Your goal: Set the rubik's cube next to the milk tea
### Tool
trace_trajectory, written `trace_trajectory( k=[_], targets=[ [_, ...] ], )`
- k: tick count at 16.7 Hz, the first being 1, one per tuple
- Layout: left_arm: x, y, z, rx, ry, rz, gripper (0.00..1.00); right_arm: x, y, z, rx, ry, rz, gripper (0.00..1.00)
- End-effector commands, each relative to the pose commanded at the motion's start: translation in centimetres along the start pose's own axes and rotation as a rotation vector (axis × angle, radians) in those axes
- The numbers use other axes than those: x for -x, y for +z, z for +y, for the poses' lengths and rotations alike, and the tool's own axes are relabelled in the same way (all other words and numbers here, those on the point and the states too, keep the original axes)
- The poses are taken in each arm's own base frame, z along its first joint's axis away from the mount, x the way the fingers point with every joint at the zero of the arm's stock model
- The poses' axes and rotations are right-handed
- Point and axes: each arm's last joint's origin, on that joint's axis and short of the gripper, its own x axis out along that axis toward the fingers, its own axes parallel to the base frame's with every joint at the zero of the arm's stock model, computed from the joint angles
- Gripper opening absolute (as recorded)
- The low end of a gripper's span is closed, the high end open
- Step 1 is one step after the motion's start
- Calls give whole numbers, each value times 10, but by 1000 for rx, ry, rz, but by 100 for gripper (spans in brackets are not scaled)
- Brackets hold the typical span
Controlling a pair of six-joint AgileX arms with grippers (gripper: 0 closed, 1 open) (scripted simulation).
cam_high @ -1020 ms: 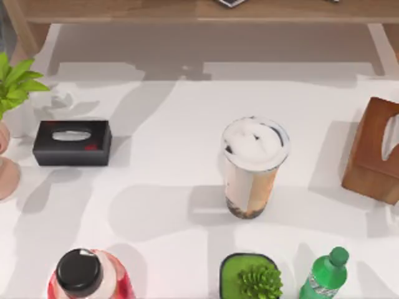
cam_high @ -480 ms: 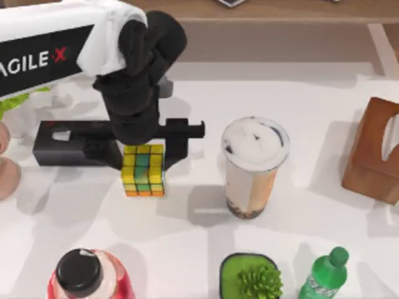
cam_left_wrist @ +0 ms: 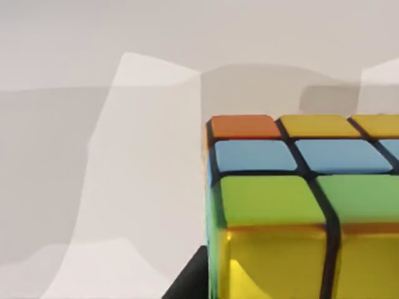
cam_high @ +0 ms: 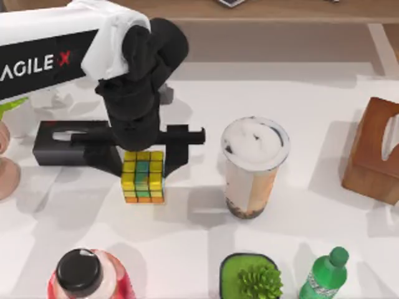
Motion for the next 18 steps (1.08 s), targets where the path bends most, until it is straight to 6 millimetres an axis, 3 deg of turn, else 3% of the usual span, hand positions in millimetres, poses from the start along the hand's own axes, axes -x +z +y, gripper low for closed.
trace_trajectory(
  k=[12, 18],
  targets=[
    [9, 6, 8, 31, -21, -54, 0, 0, 0, 0, 0, 0, 0, 100],
    [-3, 3, 2, 13, -23, -42, 0, 0, 0, 0, 0, 0, 0, 100]
  ],
)
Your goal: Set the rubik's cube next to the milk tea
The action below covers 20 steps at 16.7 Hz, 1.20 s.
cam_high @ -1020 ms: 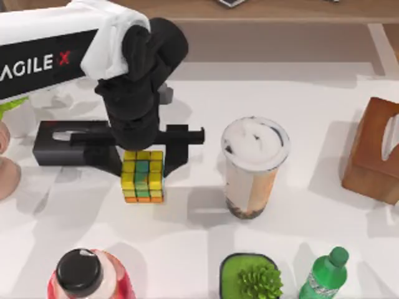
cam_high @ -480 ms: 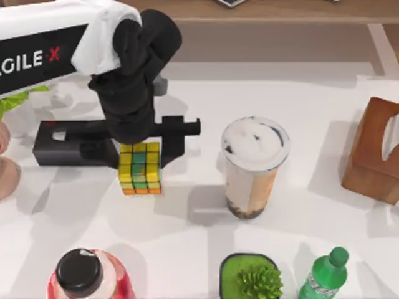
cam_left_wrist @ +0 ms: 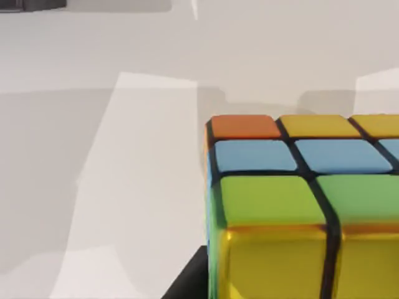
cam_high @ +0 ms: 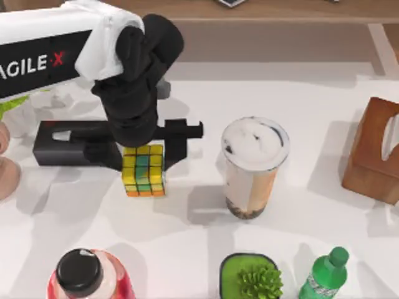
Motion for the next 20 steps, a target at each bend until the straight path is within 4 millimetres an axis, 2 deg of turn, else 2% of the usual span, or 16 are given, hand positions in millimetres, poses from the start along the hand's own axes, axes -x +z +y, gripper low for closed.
trace_trajectory(
  k=[4, 8, 20],
  targets=[
    [-18, -6, -4, -17, 22, 48, 0, 0, 0, 0, 0, 0, 0, 100],
    [-18, -6, -4, -17, 22, 48, 0, 0, 0, 0, 0, 0, 0, 100],
    [-18, -6, -4, -17, 22, 48, 90, 0, 0, 0, 0, 0, 0, 100]
  ],
)
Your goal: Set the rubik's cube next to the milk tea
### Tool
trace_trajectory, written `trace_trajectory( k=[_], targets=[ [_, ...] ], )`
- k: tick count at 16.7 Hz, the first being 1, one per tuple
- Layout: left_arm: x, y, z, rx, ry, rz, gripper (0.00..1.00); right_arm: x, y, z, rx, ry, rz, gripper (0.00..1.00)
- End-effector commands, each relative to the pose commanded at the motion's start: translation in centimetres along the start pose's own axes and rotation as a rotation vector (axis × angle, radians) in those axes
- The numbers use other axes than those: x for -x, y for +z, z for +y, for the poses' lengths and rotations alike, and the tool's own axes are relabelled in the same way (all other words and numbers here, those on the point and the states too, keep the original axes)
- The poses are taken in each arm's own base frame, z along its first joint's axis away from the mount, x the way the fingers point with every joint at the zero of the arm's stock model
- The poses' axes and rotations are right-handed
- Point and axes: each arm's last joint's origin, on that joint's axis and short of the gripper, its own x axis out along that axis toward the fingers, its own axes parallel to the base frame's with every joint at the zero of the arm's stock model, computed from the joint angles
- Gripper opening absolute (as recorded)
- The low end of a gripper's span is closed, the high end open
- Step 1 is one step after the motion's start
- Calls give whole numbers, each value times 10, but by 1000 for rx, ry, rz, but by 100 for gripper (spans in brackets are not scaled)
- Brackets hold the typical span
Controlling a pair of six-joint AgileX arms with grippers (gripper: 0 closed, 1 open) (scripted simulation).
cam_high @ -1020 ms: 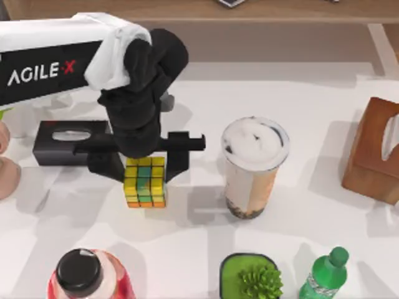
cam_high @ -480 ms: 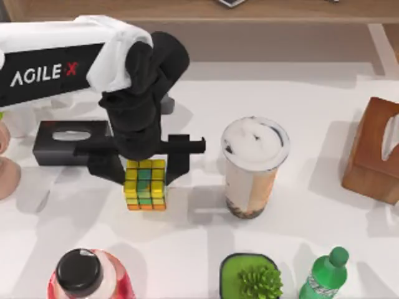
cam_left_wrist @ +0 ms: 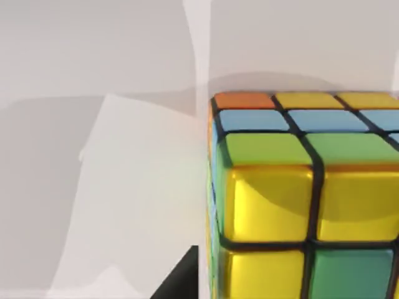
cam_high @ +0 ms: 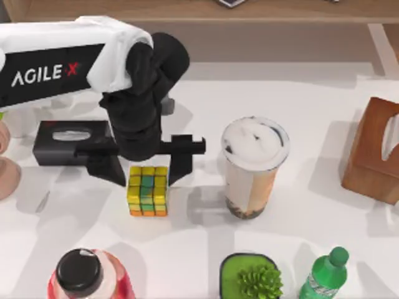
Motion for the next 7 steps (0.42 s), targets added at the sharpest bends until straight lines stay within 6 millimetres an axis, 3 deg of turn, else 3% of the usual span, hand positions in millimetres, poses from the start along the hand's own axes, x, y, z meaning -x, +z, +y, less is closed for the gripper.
trace_trajectory(
  k=[2, 7],
  targets=[
    [0, 0, 0, 0, 0, 0, 100, 0, 0, 0, 0, 0, 0, 100],
    [0, 0, 0, 0, 0, 0, 100, 0, 0, 0, 0, 0, 0, 100]
  ],
)
